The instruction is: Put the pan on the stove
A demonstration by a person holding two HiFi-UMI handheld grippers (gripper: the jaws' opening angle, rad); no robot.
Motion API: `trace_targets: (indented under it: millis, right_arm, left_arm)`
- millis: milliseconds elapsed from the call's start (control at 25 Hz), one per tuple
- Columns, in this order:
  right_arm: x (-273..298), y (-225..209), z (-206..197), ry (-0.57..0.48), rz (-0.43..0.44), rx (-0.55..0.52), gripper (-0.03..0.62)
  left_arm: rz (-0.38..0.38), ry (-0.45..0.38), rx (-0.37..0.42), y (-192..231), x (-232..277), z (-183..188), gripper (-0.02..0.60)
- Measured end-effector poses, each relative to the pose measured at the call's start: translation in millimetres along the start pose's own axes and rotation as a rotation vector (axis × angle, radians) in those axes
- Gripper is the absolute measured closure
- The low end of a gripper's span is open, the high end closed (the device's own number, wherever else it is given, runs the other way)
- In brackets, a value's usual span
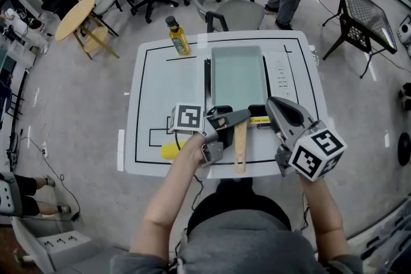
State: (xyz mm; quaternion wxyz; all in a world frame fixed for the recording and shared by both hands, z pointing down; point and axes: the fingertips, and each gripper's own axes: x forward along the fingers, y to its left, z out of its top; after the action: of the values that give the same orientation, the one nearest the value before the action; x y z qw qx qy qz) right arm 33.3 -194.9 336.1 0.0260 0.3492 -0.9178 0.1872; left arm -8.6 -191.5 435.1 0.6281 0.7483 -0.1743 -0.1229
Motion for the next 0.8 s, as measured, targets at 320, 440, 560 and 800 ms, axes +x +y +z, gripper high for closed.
trace_targets:
  millis: [320,440,560,800]
  right_arm:
    - [1,-5,-6,0.025,0.000,0.015,0.589]
    - [1,-5,-6,0.027,0.001,0.015,0.589]
    - [3,-6,-8,0.030,0.003,0.007,0.589]
    - [4,-9,-10,0.039,-0.007,-0.004,0.589]
  left_arm:
    - [0.061,-0.084,0.041,-1,-18,7,0.352]
    - [0.115,-0.128,0.083,-3,-39,9,0.352]
    - [0.211,-0.203,0.177,-2,-65,19,0.353]
    - [0.431,-0.335,0.465,-19,-100,47,0.374]
